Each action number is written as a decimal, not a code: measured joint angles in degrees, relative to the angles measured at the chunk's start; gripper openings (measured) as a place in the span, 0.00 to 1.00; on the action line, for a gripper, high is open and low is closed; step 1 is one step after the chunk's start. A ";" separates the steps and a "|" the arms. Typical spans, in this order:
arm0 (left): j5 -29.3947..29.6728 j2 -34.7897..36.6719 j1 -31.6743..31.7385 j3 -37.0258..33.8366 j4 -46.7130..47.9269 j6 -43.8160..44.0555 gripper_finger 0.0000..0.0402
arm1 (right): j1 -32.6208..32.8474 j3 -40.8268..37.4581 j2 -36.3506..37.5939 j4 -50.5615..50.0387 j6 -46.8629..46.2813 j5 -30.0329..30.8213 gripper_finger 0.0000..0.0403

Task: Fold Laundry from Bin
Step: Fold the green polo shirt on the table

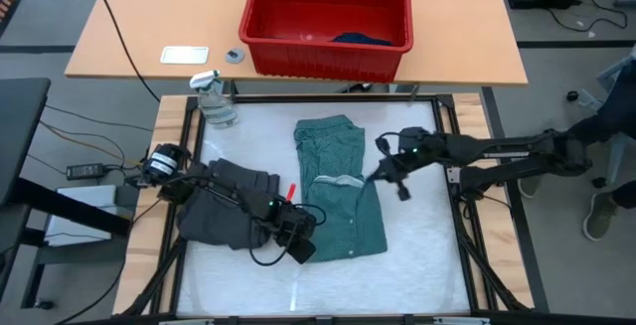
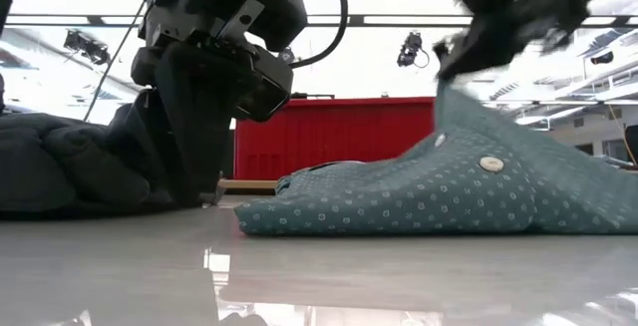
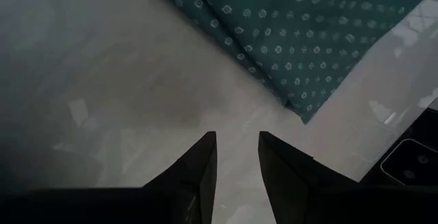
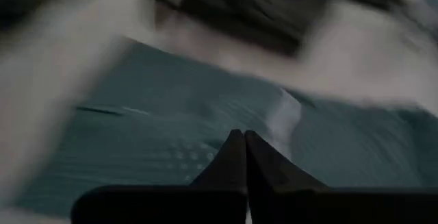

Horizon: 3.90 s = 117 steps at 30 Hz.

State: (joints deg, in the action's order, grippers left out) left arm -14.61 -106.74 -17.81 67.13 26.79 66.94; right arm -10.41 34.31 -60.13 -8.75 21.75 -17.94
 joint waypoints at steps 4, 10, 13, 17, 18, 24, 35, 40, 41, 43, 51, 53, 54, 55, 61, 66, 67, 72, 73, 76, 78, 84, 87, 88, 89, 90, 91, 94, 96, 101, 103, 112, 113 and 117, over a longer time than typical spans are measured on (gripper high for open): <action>0.02 0.00 0.56 0.00 0.28 0.02 0.28 | -2.60 -3.48 -8.39 8.85 -8.16 8.55 0.03; 0.07 0.00 1.46 0.00 0.21 0.57 0.28 | -5.78 -1.17 -19.48 12.31 -20.95 9.08 0.17; 0.11 0.00 2.38 0.00 0.13 1.01 0.28 | -6.79 1.35 -22.52 9.02 -24.29 6.86 0.28; 0.46 1.35 3.54 0.00 0.08 0.95 0.28 | -8.16 4.86 -22.19 -0.88 -27.72 6.49 0.41; 1.38 1.98 3.86 0.00 0.21 0.64 0.28 | -8.32 5.54 -21.33 -2.59 -28.67 7.03 0.43; 7.54 6.45 8.49 0.04 -0.20 -5.49 0.29 | -8.57 6.76 -13.46 -5.77 -36.17 8.88 0.44; 12.37 6.58 22.61 0.04 -3.28 -22.01 0.45 | 0.34 4.02 -2.95 -16.81 -63.56 6.07 0.43; 11.34 5.69 25.17 0.04 -6.60 -27.91 0.51 | 9.13 0.65 -0.30 -16.52 -77.03 11.68 0.43; 10.48 5.18 25.42 0.12 -7.17 -28.72 0.51 | 11.05 -0.03 -0.17 -15.97 -79.27 13.14 0.43; 8.49 3.21 25.78 0.07 -6.99 -30.11 0.50 | 15.21 -0.70 -0.31 -13.82 -83.09 17.04 0.43; 8.17 0.35 25.74 0.03 -7.90 -29.37 0.34 | 31.11 -0.73 -1.90 -7.18 -93.63 33.22 0.39; 8.35 0.31 25.76 0.02 -8.11 -29.24 0.26 | 34.18 -0.74 -3.92 -7.11 -94.63 34.60 0.36; 8.24 0.31 25.76 0.04 -8.22 -29.24 0.21 | 35.30 -0.74 -5.24 -7.11 -95.03 35.18 0.35; 7.49 0.31 25.74 0.04 -8.17 -29.20 0.15 | 36.24 -0.75 -6.74 -7.26 -95.42 35.83 0.34; 2.67 2.19 25.66 0.02 -3.82 -26.82 0.02 | 39.17 -0.79 -13.86 -2.53 -96.62 36.49 0.27; 7.67 8.00 24.54 0.04 3.90 -24.96 0.01 | 40.77 -0.77 -16.42 1.47 -97.91 37.48 0.25; 8.91 8.44 24.44 0.04 4.49 -25.23 0.01 | 41.03 -0.77 -16.85 1.31 -98.39 37.66 0.25; 10.77 7.13 25.89 0.04 5.43 -27.27 0.01 | 41.99 -0.77 -19.84 1.45 -98.97 34.70 0.25; 10.78 6.64 26.38 0.04 5.50 -27.44 0.02 | 42.29 -0.77 -20.31 1.87 -99.73 34.36 0.25; 10.78 6.30 27.29 0.02 5.72 -25.97 0.09 | 43.63 -0.77 -20.53 2.29 -102.49 34.33 0.25; 10.93 6.77 27.38 0.02 6.41 -25.81 0.15 | 44.32 -0.75 -20.51 1.36 -105.00 34.79 0.25; 10.95 8.12 25.15 0.02 8.19 -25.55 0.33 | 45.32 -0.75 -24.74 0.82 -107.27 37.34 0.25; 11.19 9.33 23.66 0.00 5.46 -25.49 0.39 | 45.36 -0.70 -28.57 3.73 -107.27 38.41 0.25; 11.18 9.79 23.28 0.02 2.90 -25.54 0.40 | 45.57 -0.56 -29.35 4.65 -107.48 38.51 0.25; 10.98 9.95 22.87 0.02 0.49 -25.78 0.40 | 45.73 -0.55 -30.12 5.63 -108.00 38.59 0.25; 10.10 10.01 22.49 0.02 -2.67 -26.08 0.40 | 46.17 -0.53 -30.50 6.36 -108.78 38.99 0.25; 8.67 9.96 22.16 0.02 -6.76 -26.48 0.40 | 46.75 -0.51 -30.47 6.61 -109.50 39.01 0.25; 5.99 7.73 20.83 0.09 -18.43 -28.68 0.38 | 48.98 -0.62 -29.83 6.75 -112.50 38.42 0.25; 6.42 4.95 19.84 0.09 -25.93 -29.96 0.37 | 50.64 -0.75 -29.19 6.06 -113.96 38.45 0.25; 10.91 -0.35 19.20 0.09 -33.60 -29.20 0.36 | 53.73 -0.79 -27.57 3.18 -117.81 39.90 0.25; 11.00 -3.14 19.24 0.18 -36.58 -29.53 0.36 | 54.57 -0.79 -26.76 2.32 -119.42 40.11 0.25; 7.67 -8.80 17.67 4.06 -40.32 -41.48 0.36 | 54.92 -0.81 -22.16 -2.24 -128.22 40.67 0.25; 7.63 -8.83 17.40 4.31 -40.13 -42.52 0.36 | 54.68 -0.81 -21.70 -2.64 -128.47 40.69 0.25; 7.78 -9.84 16.79 5.07 -41.48 -45.59 0.36 | 53.29 -0.81 -20.08 -5.08 -128.74 40.58 0.25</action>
State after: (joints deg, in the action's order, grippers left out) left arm -6.83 -116.57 -1.02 72.21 -14.69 21.35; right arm 42.88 33.50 -80.21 -13.83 -106.99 22.64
